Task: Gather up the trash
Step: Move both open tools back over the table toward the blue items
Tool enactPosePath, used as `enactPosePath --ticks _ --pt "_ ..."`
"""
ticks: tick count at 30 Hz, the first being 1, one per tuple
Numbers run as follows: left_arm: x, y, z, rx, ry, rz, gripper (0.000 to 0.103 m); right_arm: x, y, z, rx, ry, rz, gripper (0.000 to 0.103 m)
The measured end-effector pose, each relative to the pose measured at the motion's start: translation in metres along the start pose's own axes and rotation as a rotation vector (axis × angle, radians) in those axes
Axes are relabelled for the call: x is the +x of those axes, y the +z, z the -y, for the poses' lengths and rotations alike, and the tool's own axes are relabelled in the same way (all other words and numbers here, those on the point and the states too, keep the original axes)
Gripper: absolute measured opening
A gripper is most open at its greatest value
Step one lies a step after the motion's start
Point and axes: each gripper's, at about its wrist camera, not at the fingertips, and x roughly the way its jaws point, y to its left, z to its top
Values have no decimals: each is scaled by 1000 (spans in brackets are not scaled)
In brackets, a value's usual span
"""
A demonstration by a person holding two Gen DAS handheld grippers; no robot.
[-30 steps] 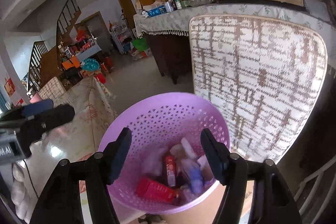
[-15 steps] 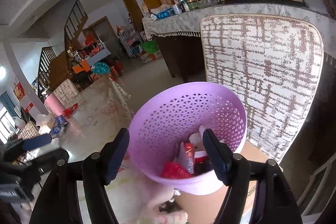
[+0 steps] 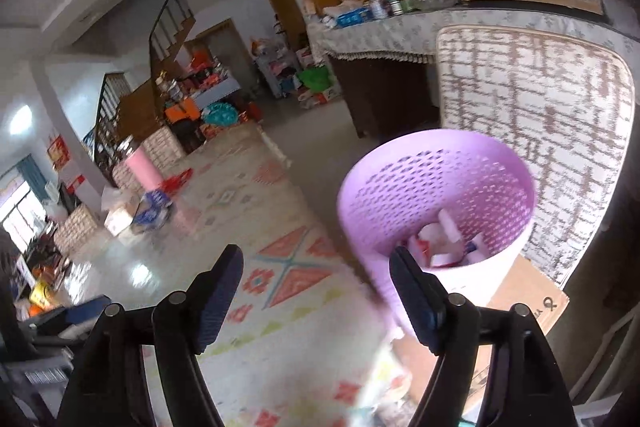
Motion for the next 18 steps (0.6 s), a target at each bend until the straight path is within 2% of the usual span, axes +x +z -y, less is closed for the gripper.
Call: enactPosePath --ticks 6,8,11,15,18 --pt "-66 -7 -71 -76 177 152 87 14 -13 -51 -70 55 -51 81" --pt "-85 -7 -91 -91 215 199 87 19 -18 -69 -98 74 -64 81" --pt "-98 1 -117 -99 272 229 87 28 -26 -96 -148 96 -90 82" --pt "-91 20 -144 -128 289 218 87 36 -34 -122 -202 104 -121 82" --pt "-74 38 -162 -153 264 208 87 41 -36 -138 -243 91 -142 82"
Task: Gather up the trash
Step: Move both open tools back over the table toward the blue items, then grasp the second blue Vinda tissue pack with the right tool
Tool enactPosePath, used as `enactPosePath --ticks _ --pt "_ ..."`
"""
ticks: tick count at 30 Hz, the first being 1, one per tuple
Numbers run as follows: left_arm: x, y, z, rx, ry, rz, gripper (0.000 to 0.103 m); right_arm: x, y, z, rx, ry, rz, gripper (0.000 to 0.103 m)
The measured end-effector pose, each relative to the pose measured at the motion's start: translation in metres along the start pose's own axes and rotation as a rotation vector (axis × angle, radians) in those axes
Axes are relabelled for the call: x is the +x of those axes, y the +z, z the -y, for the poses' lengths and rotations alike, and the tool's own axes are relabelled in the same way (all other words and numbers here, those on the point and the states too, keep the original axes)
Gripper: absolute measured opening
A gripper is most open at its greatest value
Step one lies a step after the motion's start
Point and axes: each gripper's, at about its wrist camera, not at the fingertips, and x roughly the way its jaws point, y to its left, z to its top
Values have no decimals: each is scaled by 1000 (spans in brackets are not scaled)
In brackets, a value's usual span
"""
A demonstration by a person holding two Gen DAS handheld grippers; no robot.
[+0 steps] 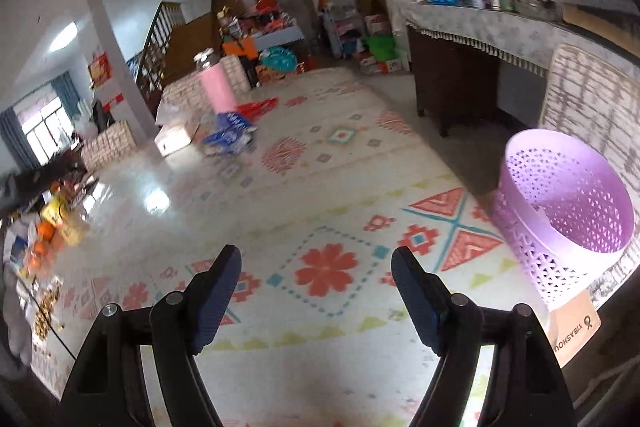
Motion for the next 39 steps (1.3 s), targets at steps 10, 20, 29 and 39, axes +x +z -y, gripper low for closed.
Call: enactPosePath --ticks 10,20,29,39 --pt "92 -5 -48 -91 -27 -175 87 48 23 -36 -17 49 -153 84" --pt "108 -14 -110 -306 -13 -186 87 150 100 -104 -136 88 -209 84" --pt "121 -17 -117 -329 -15 -214 87 269 192 -159 -236 53 -215 90" --pt "126 -21 -149 -453 -5 -215 87 370 208 -175 -267 29 -342 90"
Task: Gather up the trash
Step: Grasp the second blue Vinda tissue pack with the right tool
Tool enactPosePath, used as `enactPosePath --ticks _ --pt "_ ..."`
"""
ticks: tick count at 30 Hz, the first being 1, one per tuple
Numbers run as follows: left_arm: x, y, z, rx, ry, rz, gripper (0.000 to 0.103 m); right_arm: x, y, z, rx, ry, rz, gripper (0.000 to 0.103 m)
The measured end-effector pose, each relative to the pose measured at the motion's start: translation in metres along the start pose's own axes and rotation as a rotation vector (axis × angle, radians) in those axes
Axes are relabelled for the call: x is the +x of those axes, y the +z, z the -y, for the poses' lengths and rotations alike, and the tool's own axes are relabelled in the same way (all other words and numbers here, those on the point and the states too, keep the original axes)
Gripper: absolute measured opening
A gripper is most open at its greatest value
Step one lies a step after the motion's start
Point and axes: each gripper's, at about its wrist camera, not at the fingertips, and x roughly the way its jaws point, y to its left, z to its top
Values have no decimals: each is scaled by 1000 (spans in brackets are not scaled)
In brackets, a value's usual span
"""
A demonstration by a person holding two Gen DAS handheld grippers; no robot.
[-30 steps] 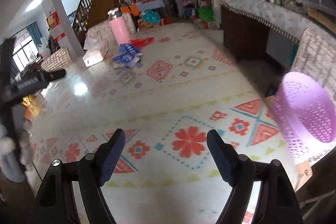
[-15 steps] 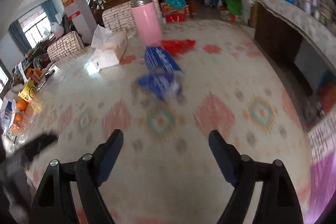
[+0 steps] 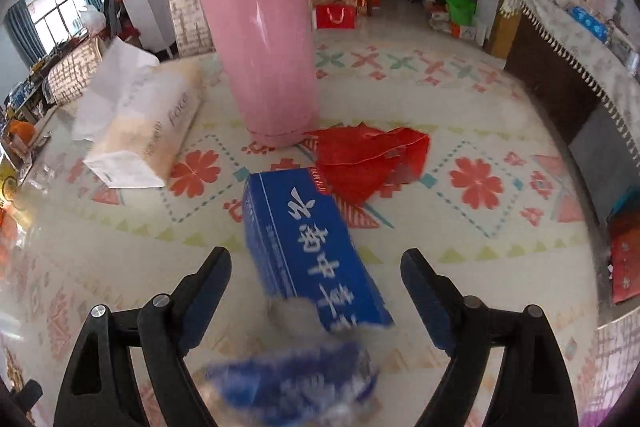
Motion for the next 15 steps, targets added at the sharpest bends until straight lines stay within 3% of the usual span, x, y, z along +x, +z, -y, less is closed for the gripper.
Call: enactPosePath --ticks 2,3,7,11,13,14,15 --pt "2 0 -1 -2 8 -7 87 6 -2 -2 6 27 -23 80" --pt "3 0 -1 -4 13 -6 87 7 -5 -4 13 63 -45 62" --pt "4 3 -10 -27 33 -6 87 -4 -26 -31 -56 163 -94 60" --pt "0 7 -23 -65 48 8 87 -28 -72 -75 -188 332 -197 62" --pt "-2 9 -27 -74 48 13 87 -46 -91 -88 -240 365 -211 63" --pt "-3 9 -28 -78 45 13 87 -59 -97 -89 -246 368 -186 65" --pt "-3 9 -28 -79 43 14 87 -73 -102 -85 -233 355 -143 77"
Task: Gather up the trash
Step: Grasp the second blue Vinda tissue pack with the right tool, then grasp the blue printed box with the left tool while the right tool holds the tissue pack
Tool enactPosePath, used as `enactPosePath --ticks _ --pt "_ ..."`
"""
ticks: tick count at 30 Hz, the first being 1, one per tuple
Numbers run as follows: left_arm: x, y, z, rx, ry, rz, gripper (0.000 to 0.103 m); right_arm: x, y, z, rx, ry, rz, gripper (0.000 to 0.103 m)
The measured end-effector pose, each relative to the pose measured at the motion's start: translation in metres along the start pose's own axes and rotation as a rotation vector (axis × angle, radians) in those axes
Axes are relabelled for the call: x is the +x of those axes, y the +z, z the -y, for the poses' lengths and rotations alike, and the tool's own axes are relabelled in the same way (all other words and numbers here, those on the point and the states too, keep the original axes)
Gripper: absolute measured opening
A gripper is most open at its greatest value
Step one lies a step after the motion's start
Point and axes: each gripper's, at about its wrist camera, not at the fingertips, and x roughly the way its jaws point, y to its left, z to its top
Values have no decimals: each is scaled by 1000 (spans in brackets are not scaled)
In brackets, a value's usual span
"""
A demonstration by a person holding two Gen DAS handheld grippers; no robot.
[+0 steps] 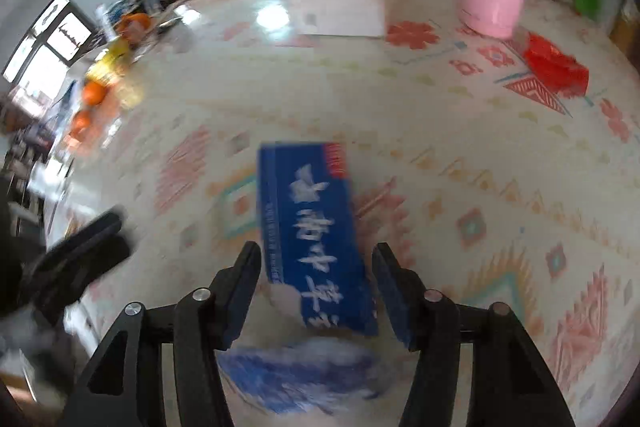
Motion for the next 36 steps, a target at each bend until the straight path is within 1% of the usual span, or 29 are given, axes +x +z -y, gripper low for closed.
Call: enactPosePath --ticks 1,2,3,7,9,11,14,15,16,17,18,20,23,24,27,29,30,31,32,33,34,35,36 --pt "-1 0 0 2 1 1 87 -13 -8 0 18 -37 50 89" --pt "-1 0 0 2 1 3 87 -22 -13 0 32 -60 78 93" --pt "-2 0 0 1 -2 3 87 -31 -23 -1 51 -59 91 95" --pt "-4 1 -2 -7 -15 2 87 -37 -56 -3 102 -42 85 95" --pt "-4 1 -3 -13 -13 2 87 -31 -67 -10 112 -63 78 95" --pt "-3 1 -4 -14 -13 -2 87 -15 -67 -19 118 -89 73 95" --pt "0 1 -2 -2 -10 -10 87 -2 -72 -25 138 -94 81 94" --pt "1 0 -1 4 -10 -15 87 0 -73 -28 138 -108 85 93" --pt "3 0 1 8 -10 -20 87 2 -75 -31 134 -130 90 87" --pt "4 -1 3 15 -13 -26 87 2 -76 -33 133 -133 92 82" --pt "5 -1 4 20 -16 -30 87 2 -77 -33 137 -124 95 80" --pt "7 -3 7 29 -17 -36 87 -4 -83 -31 157 -110 118 70" --pt "9 -5 9 35 -26 -45 87 -18 -94 -23 191 -99 159 61" --pt "10 -5 10 38 -26 -47 87 -24 -99 -20 202 -103 179 55" --pt "13 -6 13 45 -32 -57 87 -37 -113 -15 208 -170 233 54" --pt "15 -8 14 52 -33 -66 87 -46 -123 -13 202 -259 272 54" --pt "17 -9 16 58 -31 -70 87 -49 -127 -12 204 -313 289 54" --pt "18 -10 17 63 -27 -71 87 -53 -131 -9 215 -365 307 56" --pt "20 -10 19 70 -20 -72 87 -56 -133 -6 229 -403 320 57" --pt "21 -11 19 72 -18 -71 87 -58 -135 -3 241 -407 325 61" --pt "22 -11 20 76 -17 -71 87 -58 -135 0 252 -373 324 70" --pt "22 -12 21 79 -14 -73 87 -58 -135 3 265 -335 323 76" --pt "23 -13 21 81 -14 -76 87 -57 -136 5 283 -293 319 83"
